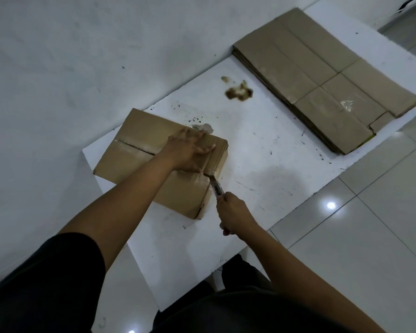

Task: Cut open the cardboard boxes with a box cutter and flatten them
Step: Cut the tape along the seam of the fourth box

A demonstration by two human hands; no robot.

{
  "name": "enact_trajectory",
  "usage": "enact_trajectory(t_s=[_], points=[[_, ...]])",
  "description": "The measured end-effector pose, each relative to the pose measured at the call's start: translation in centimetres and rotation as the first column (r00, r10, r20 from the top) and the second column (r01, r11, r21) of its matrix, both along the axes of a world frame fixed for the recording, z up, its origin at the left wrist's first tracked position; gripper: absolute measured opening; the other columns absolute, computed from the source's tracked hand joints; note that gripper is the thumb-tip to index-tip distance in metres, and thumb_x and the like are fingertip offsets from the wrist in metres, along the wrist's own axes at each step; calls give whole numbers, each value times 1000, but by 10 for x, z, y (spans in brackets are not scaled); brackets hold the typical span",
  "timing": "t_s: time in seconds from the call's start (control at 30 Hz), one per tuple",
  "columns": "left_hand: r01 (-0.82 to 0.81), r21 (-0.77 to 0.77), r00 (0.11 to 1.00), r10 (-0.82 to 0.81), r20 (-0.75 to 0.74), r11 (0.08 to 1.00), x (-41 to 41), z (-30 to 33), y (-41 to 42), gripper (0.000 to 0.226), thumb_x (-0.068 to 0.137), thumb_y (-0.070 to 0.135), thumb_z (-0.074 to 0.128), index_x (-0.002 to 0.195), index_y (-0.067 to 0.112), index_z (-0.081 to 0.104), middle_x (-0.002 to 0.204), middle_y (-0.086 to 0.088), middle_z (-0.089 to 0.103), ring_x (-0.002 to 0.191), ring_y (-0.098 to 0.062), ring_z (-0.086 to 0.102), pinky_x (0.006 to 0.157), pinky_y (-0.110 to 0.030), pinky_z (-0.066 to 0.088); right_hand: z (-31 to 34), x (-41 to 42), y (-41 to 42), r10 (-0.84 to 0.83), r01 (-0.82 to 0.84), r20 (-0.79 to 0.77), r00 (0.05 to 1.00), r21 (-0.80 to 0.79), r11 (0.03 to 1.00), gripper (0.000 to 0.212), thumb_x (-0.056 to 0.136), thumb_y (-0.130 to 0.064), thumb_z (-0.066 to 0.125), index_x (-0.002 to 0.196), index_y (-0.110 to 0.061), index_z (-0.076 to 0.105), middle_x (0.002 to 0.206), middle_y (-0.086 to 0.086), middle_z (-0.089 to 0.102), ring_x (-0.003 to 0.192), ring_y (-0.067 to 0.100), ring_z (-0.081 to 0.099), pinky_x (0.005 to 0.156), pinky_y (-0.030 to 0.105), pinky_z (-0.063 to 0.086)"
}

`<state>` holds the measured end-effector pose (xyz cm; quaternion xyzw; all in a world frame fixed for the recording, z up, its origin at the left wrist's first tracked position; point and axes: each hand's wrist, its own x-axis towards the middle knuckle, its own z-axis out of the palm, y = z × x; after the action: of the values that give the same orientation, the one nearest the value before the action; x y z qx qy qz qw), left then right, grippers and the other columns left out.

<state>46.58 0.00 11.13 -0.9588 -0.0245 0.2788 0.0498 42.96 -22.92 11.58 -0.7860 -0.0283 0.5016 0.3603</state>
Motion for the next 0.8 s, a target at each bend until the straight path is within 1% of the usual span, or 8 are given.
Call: enact_trajectory(t_s=[0.13,0.23,0.3,0.37,0.5,0.6,0.7,0.8], points=[[13,-78,999,-16,-29,997,-2,1,6,79,82,70,58,150,56,19,166,8,-4,149,-41,1,109,-65,30,0,-2,-20,-75,81,-84,994,80,993,31,106,-30,35,106,-4,51,76,11,52,43,19,51,39,23,40],[26,-130,998,-33,-47,991,3,13,7,72,86,68,55,150,51,27,166,8,0,150,-39,2,111,-62,27,-5,-12,-36,-130,138,-55,990,176,975,28,106,-28,36,102,-4,51,73,12,53,44,19,53,44,31,45],[52,-142,996,-61,-62,988,3,22,3,67,92,64,49,152,46,27,167,7,1,151,-37,5,115,-54,24,-7,-15,-41,-183,182,-17,983,235,955,29,107,-32,36,100,-6,50,75,12,57,48,19,56,47,31,48],[98,-147,991,-109,-75,984,3,29,-3,63,97,58,44,154,39,25,167,4,4,149,-35,14,116,-44,24,-10,-16,-38,-225,217,2,974,263,940,33,107,-35,35,100,-6,48,81,13,60,50,17,59,44,26,46],[95,-100,995,-98,-25,991,-2,39,-16,59,102,53,37,156,33,24,166,0,12,145,-35,30,110,-39,35,-11,-5,-14,-248,218,66,966,298,929,36,104,-45,41,103,-10,46,90,16,62,52,17,59,40,24,44],[64,-79,998,-63,16,995,-2,39,-20,57,102,54,36,155,35,27,165,2,17,141,-31,38,102,-38,43,-21,4,4,-201,159,173,964,231,960,39,92,-48,65,103,-17,44,99,10,59,73,22,63,50,31,55],[44,-84,997,-38,71,996,0,36,-17,55,100,58,37,151,37,36,161,6,31,134,-23,47,93,-35,48,-29,9,11,-208,159,290,934,184,970,60,72,-55,81,103,-21,43,103,0,52,93,24,58,73,44,59],[-12,-105,990,26,139,994,1,36,-14,52,99,59,40,147,38,44,154,8,42,133,-19,49,94,-33,47,-29,17,10,-245,201,325,913,161,966,69,70,-53,84,113,-16,45,109,1,51,96,21,54,77,36,51]])
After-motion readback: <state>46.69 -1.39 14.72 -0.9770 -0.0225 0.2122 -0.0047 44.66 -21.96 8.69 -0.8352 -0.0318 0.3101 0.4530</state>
